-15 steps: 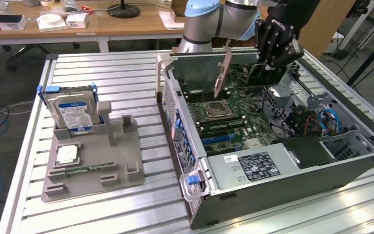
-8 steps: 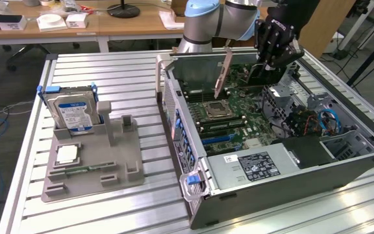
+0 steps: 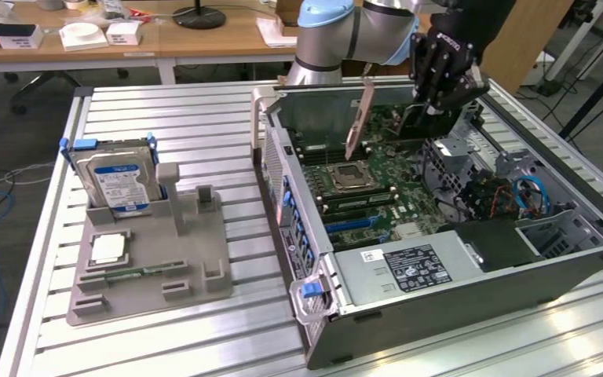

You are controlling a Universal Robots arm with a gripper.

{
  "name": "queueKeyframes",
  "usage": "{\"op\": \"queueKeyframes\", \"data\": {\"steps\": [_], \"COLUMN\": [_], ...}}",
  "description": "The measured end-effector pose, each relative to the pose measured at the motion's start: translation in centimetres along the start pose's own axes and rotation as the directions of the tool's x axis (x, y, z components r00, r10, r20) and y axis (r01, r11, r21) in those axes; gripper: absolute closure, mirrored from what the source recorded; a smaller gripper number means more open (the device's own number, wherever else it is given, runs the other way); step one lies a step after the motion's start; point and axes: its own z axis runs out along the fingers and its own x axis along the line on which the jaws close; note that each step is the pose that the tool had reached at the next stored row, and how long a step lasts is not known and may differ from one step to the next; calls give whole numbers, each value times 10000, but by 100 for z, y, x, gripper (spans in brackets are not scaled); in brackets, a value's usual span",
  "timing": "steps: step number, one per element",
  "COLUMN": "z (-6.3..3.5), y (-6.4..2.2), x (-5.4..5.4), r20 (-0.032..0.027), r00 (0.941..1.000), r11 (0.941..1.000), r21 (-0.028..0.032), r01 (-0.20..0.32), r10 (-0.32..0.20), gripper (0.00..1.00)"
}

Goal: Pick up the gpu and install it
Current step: 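Insert the gpu into the slot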

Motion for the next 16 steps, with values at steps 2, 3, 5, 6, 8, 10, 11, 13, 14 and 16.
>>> {"op": "queueKeyframes", "data": {"steps": [2,3,5,6,8,10,11,13,14,16], "z": [9,13,23,26,33,39,43,49,52,58], "y": [0,0,0,-1,-1,-1,-1,-1,-1,-1], "x": [0,0,1,1,1,1,1,1,1,1], "r20": [1,1,1,1,1,1,1,0,0,1], "r00": [10000,10000,10000,10000,10000,10000,10000,10000,10000,10000], "r11": [10000,10000,10000,10000,10000,10000,10000,10000,10000,10000], "r21": [0,0,0,0,0,0,0,0,0,0], "r01": [0,0,0,0,0,0,0,0,0,0], "r10": [0,0,0,0,0,0,0,0,0,0], "gripper": [73,73,73,73,73,73,73,73,73,73]}}
